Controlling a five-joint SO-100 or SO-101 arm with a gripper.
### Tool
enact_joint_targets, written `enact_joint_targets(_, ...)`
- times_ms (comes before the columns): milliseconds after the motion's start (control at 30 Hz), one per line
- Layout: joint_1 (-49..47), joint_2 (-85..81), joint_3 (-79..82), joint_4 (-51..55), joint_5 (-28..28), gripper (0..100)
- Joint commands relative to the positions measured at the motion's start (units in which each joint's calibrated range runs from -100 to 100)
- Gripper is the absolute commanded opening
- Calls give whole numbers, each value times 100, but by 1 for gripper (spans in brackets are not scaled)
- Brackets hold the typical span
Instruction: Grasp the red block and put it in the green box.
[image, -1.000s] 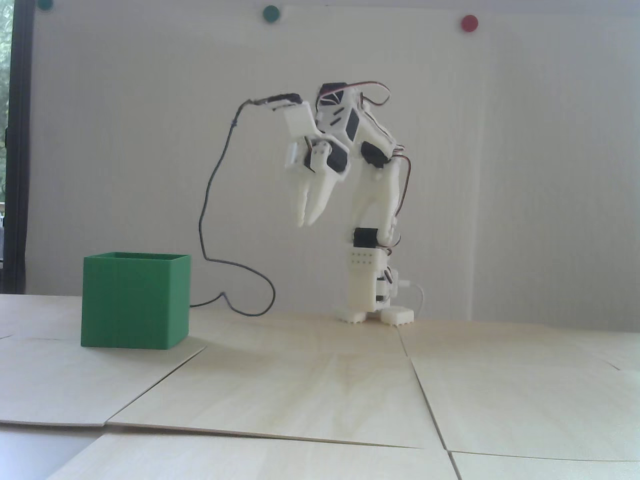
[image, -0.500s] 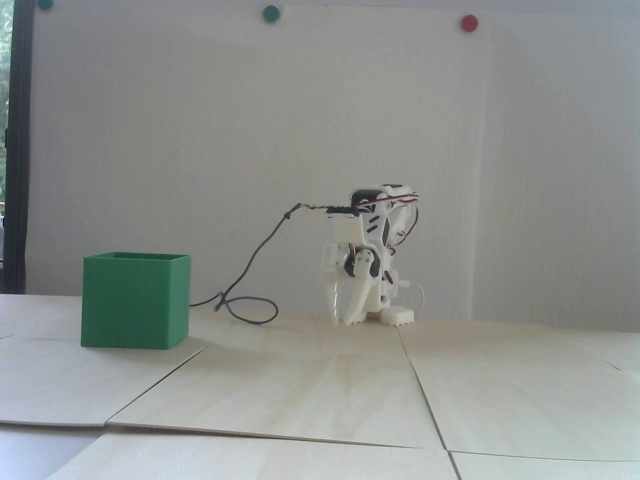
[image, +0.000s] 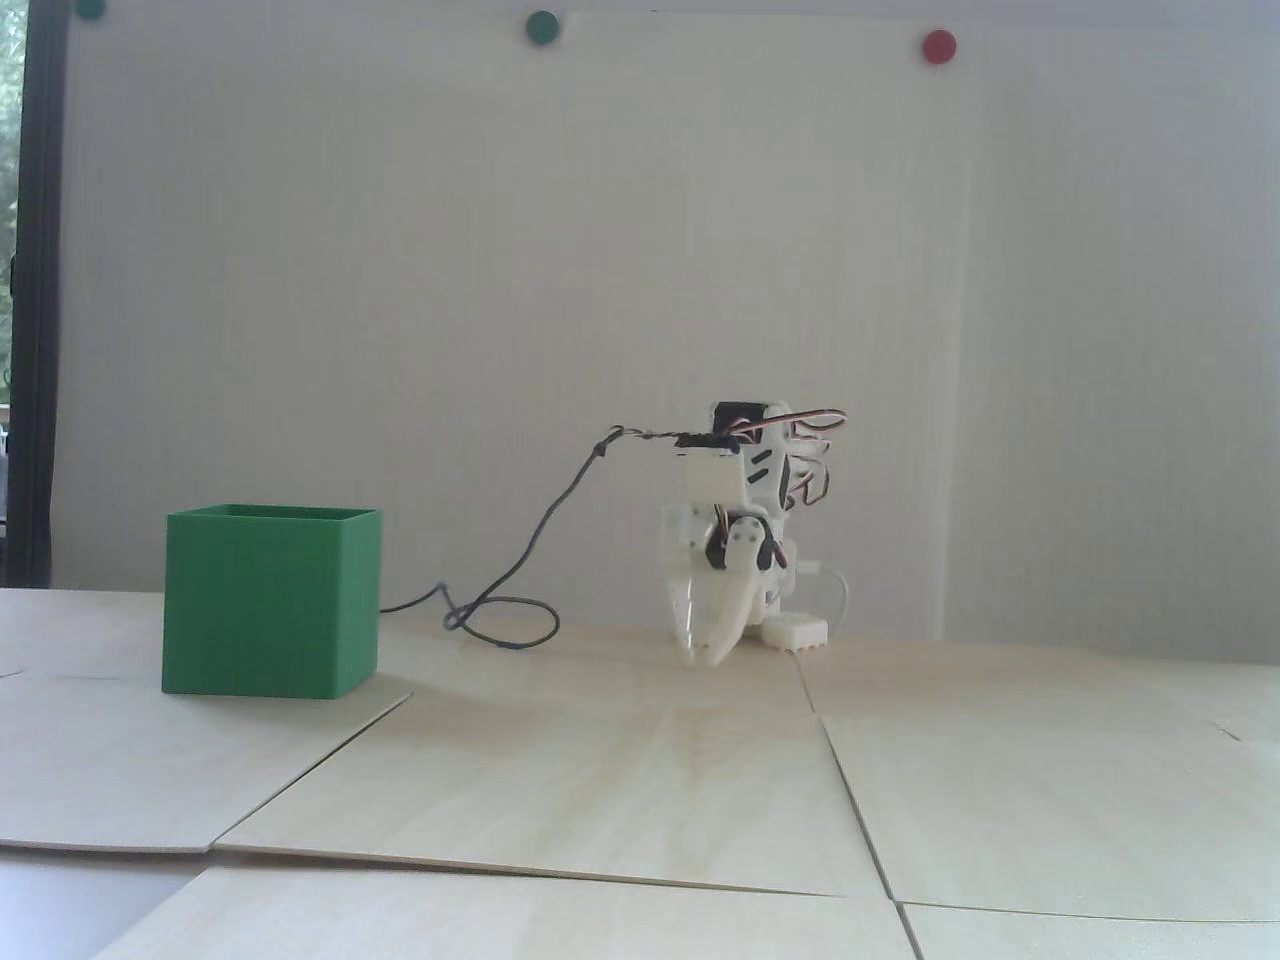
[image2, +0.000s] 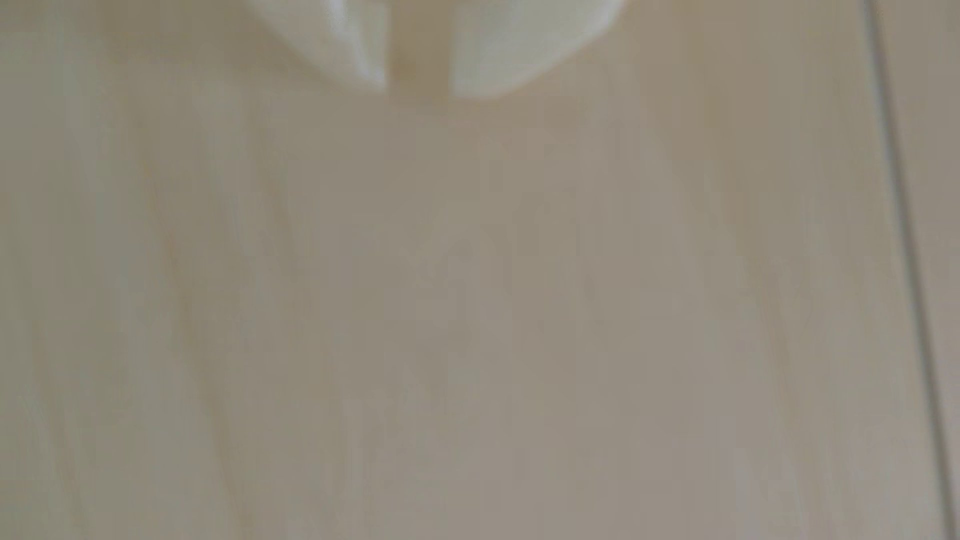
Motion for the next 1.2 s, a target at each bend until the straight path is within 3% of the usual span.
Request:
enact_joint_targets(0,-106,-97,73,426,-13,2)
enact_joint_targets(433,-98,-97,73,1076,-13,2)
enact_joint_targets(1167,-89,-97,73,1084,-13,2)
